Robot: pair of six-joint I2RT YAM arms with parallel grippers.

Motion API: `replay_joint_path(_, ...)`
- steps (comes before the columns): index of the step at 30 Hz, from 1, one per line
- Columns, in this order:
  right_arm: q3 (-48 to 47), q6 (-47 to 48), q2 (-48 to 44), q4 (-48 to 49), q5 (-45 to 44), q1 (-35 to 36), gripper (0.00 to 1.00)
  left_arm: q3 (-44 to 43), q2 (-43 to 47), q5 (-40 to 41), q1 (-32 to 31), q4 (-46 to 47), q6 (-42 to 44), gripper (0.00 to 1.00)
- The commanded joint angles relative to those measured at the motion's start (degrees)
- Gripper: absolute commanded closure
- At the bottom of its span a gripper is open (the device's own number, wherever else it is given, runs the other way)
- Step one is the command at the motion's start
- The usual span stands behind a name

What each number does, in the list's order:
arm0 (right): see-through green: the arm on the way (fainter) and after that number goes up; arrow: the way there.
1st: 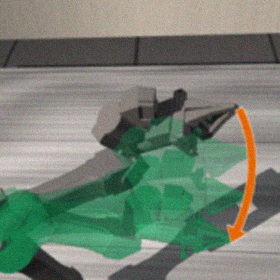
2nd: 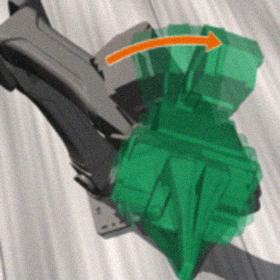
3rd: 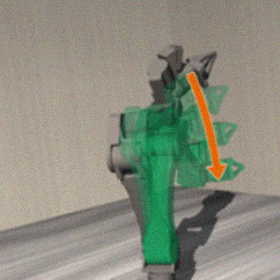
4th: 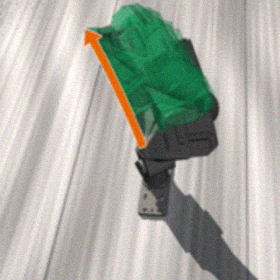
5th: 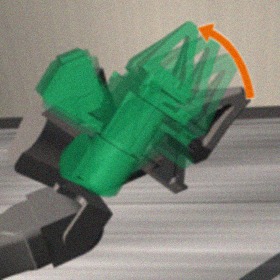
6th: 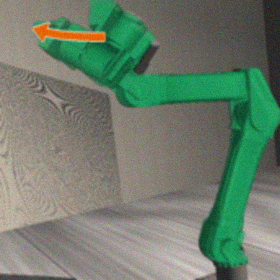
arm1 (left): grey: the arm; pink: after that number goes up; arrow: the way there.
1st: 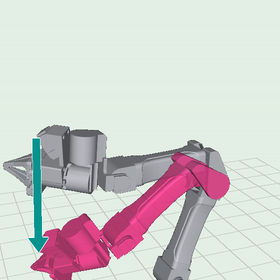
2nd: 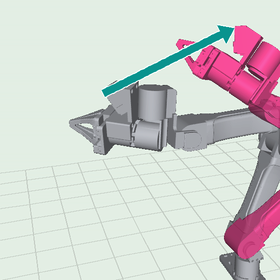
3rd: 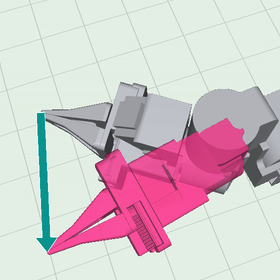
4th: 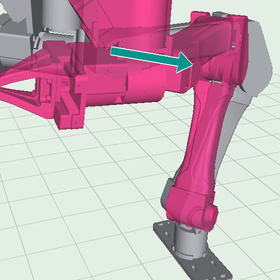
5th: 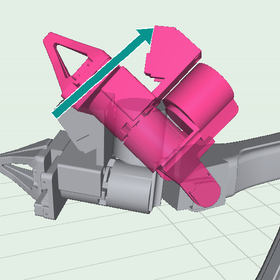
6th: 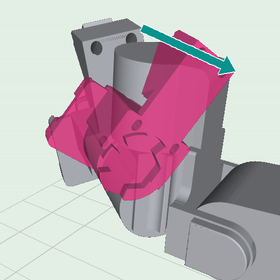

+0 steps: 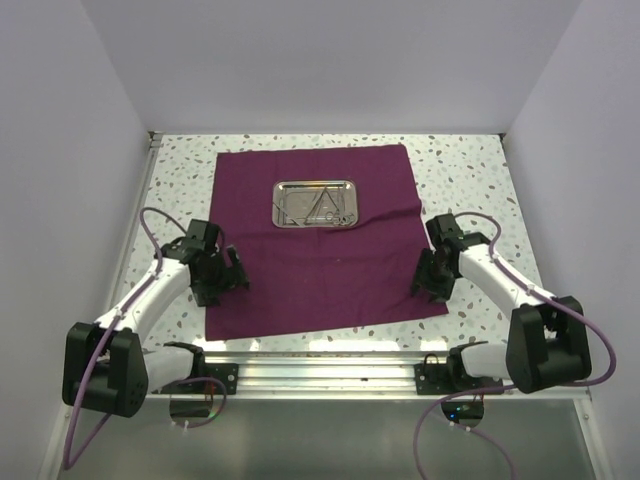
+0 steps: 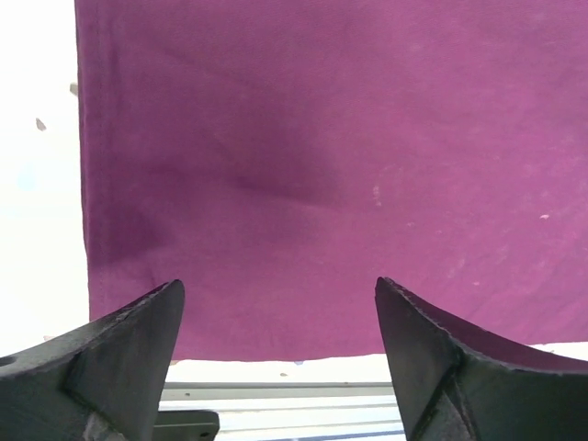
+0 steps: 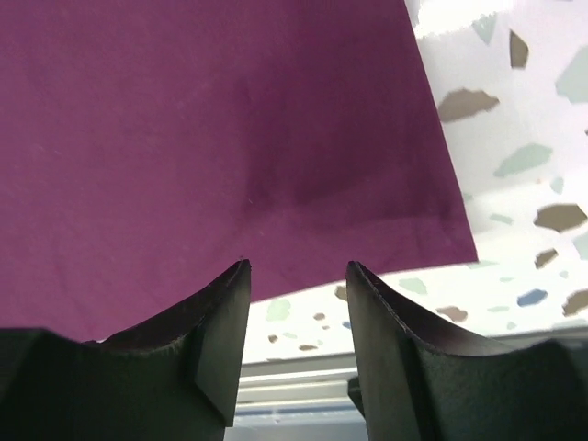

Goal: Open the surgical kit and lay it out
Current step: Smooth out the surgical kit at the center of the board.

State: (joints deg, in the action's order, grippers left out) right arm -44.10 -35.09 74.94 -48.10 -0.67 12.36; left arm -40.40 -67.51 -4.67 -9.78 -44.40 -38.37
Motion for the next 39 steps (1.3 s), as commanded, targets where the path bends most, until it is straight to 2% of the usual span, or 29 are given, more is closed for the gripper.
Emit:
replay_joint_path(1, 0.9, -3.0, 0.5, 6.7, 0.0, 0.1, 0.51, 2.9, 0.8, 0.8, -0.9, 3.6, -4.0, 0.13)
replay_joint_path(8, 1.4, -2.1, 2.8, 10.5, -1.2, 0.3, 0.60, 4.5, -1.3, 3.3, -4.5, 7.7, -7.5, 0.24)
replay_joint_path(11, 2.6, -2.1, 3.5, 11.4, -1.4, 0.4, 0.67, 5.2, -4.2, 4.4, -7.1, 9.2, -8.6, 0.37)
replay_joint_path(12, 3.7, -2.3, 3.5, 11.6, -1.3, 0.3, 0.69, 5.2, -4.9, 4.5, -7.9, 9.5, -9.6, 0.46)
replay_joint_path(13, 4.3, -2.3, 3.5, 12.0, -1.3, 0.5, 0.70, 5.5, -5.5, 4.5, -9.7, 9.9, -10.1, 0.49)
replay_joint_path(18, 9.2, -4.2, 2.1, 14.5, -1.0, 0.9, 0.73, 6.1, -10.4, 7.7, -15.0, 10.9, -12.6, 0.56)
replay_joint_path(19, 9.7, -4.4, 2.5, 15.5, -0.6, 1.0, 0.77, 6.6, -11.1, 8.2, -16.3, 11.3, -12.9, 0.59)
replay_joint_path(22, 11.0, -5.9, 3.5, 16.1, 0.0, 1.8, 0.79, 8.0, -12.5, 8.4, -18.6, 12.1, -14.0, 0.63)
replay_joint_path(24, 12.3, -6.7, 3.7, 16.5, 0.2, 2.3, 0.83, 8.8, -12.4, 8.4, -19.4, 12.6, -14.8, 0.75)
replay_joint_path(25, 12.8, -6.9, 3.8, 16.8, 0.3, 2.6, 0.92, 9.4, -12.5, 8.4, -20.1, 12.8, -15.2, 0.83)
replay_joint_path(27, 13.9, -7.6, 3.5, 16.5, 0.5, 3.4, 1.00, 9.6, -12.7, 8.6, -20.6, 11.7, -16.0, 1.00)
replay_joint_path(30, 13.3, -9.0, -0.8, 13.7, 0.1, 4.9, 1.00, 9.5, -11.3, 9.4, -22.3, 9.3, -17.2, 1.00)
replay_joint_path(39, 9.6, -8.8, -14.4, -3.7, -2.9, 4.9, 1.00, 9.4, -1.5, 8.8, -27.5, 1.3, -22.8, 1.00)
